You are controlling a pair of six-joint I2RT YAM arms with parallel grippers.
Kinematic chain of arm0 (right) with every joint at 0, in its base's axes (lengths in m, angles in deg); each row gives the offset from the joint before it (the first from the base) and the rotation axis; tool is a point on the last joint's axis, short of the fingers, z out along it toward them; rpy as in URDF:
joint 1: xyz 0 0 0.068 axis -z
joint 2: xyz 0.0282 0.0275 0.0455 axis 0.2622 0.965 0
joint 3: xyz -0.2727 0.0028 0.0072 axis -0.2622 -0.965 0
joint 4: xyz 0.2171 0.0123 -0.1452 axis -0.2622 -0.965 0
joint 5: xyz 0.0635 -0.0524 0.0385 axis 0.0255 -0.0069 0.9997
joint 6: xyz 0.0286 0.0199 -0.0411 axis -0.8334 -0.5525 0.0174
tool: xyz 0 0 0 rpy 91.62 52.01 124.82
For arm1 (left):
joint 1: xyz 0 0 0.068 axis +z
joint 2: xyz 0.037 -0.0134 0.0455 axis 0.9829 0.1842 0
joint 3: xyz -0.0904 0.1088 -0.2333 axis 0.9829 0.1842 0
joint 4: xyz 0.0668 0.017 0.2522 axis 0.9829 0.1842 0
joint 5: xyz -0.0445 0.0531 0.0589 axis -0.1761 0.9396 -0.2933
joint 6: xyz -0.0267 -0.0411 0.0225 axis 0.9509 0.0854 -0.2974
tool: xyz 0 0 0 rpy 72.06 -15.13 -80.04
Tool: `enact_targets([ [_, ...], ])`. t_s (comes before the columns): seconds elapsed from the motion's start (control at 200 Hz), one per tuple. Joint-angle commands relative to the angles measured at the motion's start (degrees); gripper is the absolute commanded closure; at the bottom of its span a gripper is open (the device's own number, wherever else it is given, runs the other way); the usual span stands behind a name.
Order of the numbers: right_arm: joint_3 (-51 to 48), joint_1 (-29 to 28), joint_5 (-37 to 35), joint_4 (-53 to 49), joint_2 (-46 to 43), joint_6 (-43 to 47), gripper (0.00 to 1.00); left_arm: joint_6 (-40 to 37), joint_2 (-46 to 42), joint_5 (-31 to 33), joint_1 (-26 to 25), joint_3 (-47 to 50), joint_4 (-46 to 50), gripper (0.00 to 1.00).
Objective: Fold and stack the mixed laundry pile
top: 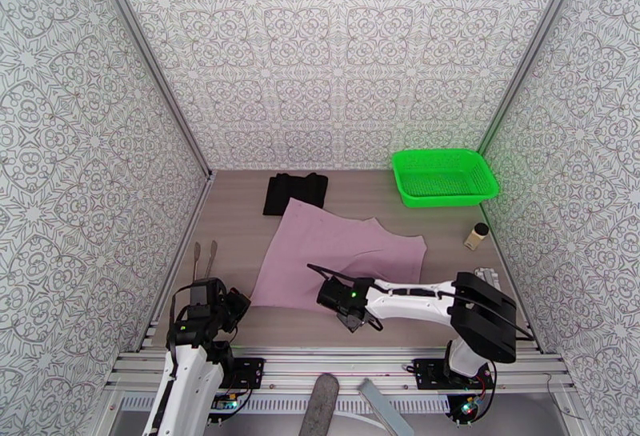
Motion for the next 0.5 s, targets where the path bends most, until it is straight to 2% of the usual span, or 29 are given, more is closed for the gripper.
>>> enact_targets([
  [0.0,0.2,-0.2,1.7,1.8,2.1,0.4,0.55,0.1,0.3,1.6,0.6,-0.8,-1.4,1.00],
  [0.145,-0.7,-0.7,2.8,1.5,1.6,-0.6,0.67,0.1,0.4,1.6,0.8,-0.8,-1.6,1.00],
  [0.27,-2.0,-1.9,3.6,0.4,-0.7,-2.4,0.87,0.3,0.3,1.6,0.7,-1.1,-1.6,1.00],
  [0.36,-2.8,-3.4,4.2,-0.4,-2.0,-3.9,0.94,0.4,0.3,1.6,0.7,-1.5,-1.4,1.00],
  [0.38,-2.9,-3.9,4.3,-0.6,-2.3,-4.2,1.00,0.5,0.3,1.6,0.7,-1.6,-1.4,1.00],
  [0.495,-3.2,-5.1,5.0,-1.2,-3.1,-5.5,1.00,0.9,0.1,1.2,0.7,-2.5,-0.9,1.00],
])
